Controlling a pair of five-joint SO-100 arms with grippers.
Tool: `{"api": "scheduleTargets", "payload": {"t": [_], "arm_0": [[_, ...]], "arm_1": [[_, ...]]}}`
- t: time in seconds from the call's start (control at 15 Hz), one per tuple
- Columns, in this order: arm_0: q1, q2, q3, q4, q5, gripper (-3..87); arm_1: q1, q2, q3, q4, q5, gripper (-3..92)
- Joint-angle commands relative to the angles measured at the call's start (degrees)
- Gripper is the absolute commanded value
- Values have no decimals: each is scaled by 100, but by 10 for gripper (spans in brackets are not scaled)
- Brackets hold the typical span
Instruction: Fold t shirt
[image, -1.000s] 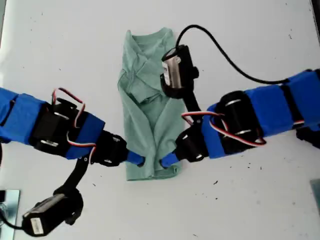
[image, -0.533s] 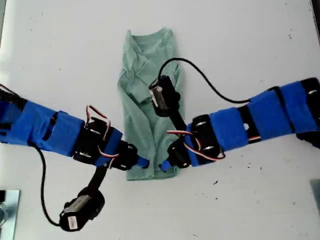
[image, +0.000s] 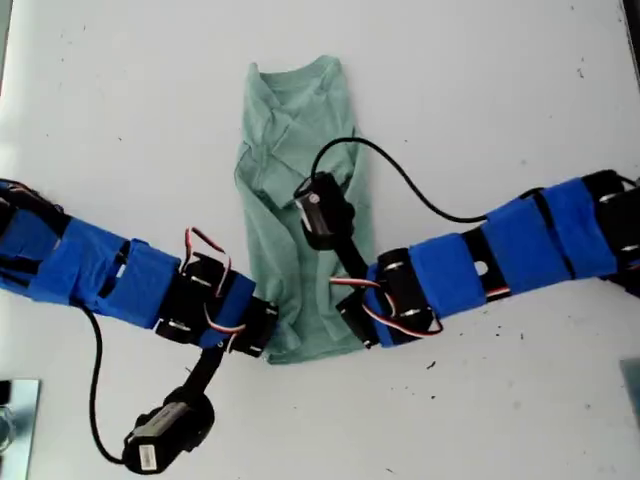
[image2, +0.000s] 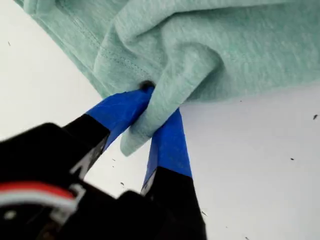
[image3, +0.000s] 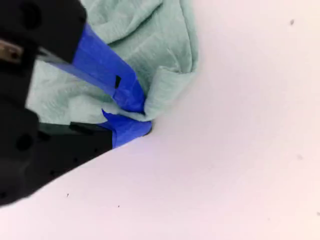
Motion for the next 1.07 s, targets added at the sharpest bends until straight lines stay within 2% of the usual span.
{"api": "scheduleTargets", "payload": {"t": [0.0, 0.2, 0.4, 0.53, 0.73, 0.87, 1.0], "arm_0": [[352, 272, -677, 44, 466, -3], [712, 571, -1450, -53, 1020, -3], [756, 993, -1441, -141, 993, -3], [501, 1380, -1354, 62, 782, -3], [-492, 2848, -352, 448, 721, -3], [-1468, 4078, 1169, 167, 896, -3], [-2074, 4975, 2408, -272, 1028, -3]], "arm_1": [[-229, 844, -202, 141, -272, 25], [-729, 1731, -457, 334, -264, 25], [-659, 2065, -272, 237, -369, 25], [-105, 2285, -97, 123, -765, 25], [1116, 2522, -79, 44, -1749, 25], [1942, 2558, -62, -299, -2399, 25], [2470, 2540, 141, -677, -2628, 25]]}}
